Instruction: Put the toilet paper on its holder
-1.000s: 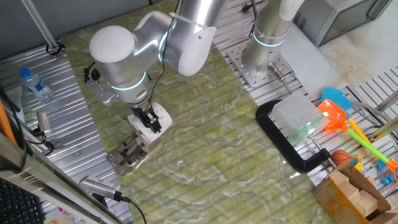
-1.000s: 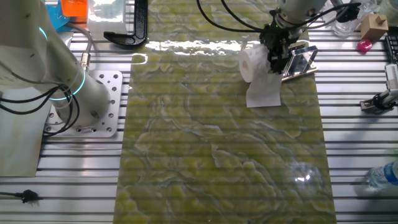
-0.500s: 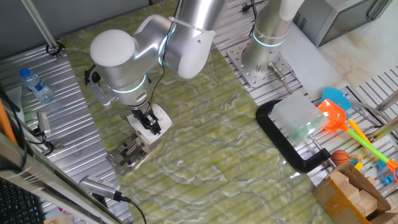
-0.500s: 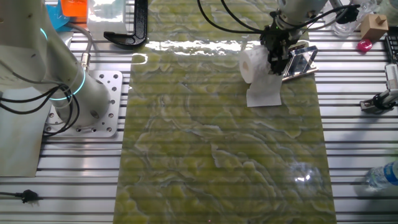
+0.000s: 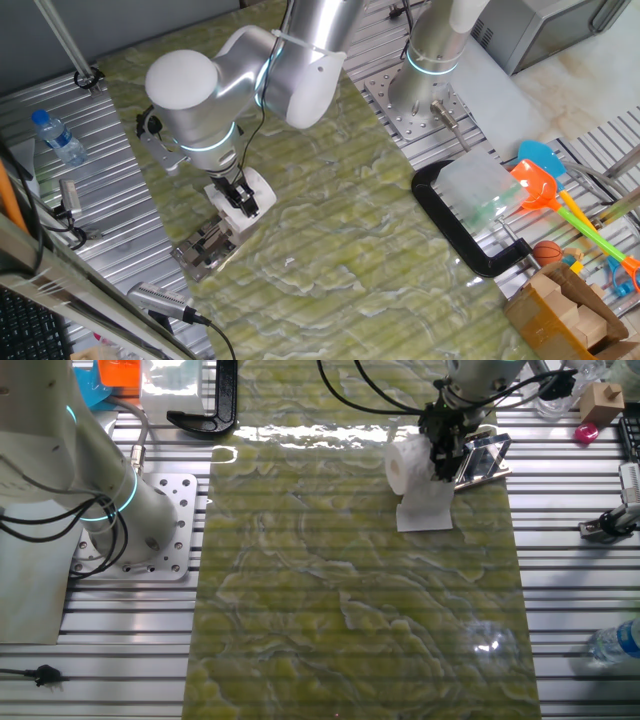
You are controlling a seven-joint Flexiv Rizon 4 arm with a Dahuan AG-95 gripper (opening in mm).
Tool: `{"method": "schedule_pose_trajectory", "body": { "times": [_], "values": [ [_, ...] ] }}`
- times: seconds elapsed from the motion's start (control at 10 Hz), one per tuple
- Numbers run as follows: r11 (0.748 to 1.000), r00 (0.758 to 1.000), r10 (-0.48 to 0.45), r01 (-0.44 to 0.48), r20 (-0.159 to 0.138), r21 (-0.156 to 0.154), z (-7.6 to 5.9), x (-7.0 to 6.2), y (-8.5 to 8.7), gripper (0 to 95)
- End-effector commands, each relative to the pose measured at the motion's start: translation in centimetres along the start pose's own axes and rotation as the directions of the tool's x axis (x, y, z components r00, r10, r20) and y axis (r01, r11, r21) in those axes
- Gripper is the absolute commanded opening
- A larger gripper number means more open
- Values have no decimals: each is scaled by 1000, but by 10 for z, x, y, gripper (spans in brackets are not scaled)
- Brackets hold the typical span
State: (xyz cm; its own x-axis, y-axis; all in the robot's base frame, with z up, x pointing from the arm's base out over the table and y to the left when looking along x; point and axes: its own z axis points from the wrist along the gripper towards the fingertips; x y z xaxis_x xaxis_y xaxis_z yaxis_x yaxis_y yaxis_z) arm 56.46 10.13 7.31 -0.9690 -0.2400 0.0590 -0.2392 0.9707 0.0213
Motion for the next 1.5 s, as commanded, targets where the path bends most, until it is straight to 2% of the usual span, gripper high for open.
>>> {"method": "schedule_pose_trajectory", "body": {
  "times": [0.1, 0.3, 0.6, 1.2, 1.5],
  "values": [
    [1000, 1000, 4, -4, 0, -3, -4, -3, 3, 0],
    [1000, 1000, 6, -6, 0, -1, -7, -8, 5, 0],
    [1000, 1000, -1, 1, 10, 0, 0, -11, 2, 0],
    [1000, 1000, 1, -1, 11, -2, -7, -21, 4, 0],
    [1000, 1000, -2, 2, 19, 0, -2, -25, 3, 0]
  ]
}}
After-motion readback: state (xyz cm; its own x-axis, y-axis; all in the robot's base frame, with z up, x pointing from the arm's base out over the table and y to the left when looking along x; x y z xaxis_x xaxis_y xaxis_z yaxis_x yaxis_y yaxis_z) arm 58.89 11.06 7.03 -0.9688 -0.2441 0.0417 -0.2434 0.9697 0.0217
